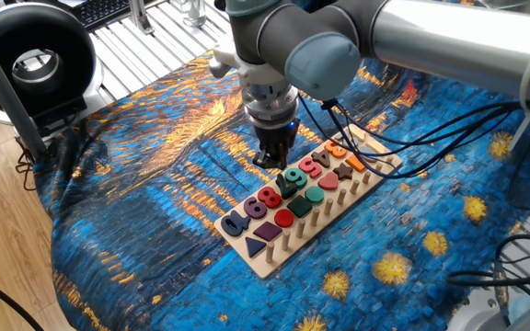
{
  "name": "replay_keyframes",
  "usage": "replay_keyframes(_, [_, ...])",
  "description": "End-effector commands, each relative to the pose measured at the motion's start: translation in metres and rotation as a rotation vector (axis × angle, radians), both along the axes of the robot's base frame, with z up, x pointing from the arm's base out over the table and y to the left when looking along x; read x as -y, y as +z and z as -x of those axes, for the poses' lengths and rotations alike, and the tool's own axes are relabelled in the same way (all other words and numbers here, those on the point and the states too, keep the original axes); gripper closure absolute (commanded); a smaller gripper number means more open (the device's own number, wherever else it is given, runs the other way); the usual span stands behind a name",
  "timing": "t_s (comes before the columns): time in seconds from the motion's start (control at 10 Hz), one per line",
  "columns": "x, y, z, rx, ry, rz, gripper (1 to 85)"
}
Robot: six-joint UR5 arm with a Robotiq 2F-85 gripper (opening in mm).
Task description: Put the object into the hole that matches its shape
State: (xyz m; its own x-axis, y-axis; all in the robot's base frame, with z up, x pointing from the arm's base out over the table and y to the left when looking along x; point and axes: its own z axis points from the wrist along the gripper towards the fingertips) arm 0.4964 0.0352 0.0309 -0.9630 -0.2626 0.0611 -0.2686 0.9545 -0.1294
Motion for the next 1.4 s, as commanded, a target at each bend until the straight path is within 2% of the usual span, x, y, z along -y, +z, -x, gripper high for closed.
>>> replay_keyframes(0.0, [0.001,-0.003,-0.004,0.014,0.002,-0.012,84.0])
replay_keyframes(0.3, [0.006,-0.006,0.000,0.013,-0.001,-0.009,84.0])
replay_keyframes(0.5, [0.004,-0.010,0.004,0.011,-0.012,-0.028,84.0])
replay_keyframes(0.8, [0.003,-0.015,0.010,0.012,-0.029,-0.034,84.0])
replay_keyframes(1.1, [-0.007,-0.015,0.014,0.005,-0.058,-0.066,84.0])
replay_keyframes(1.3, [-0.008,-0.015,0.014,0.004,-0.061,-0.067,84.0])
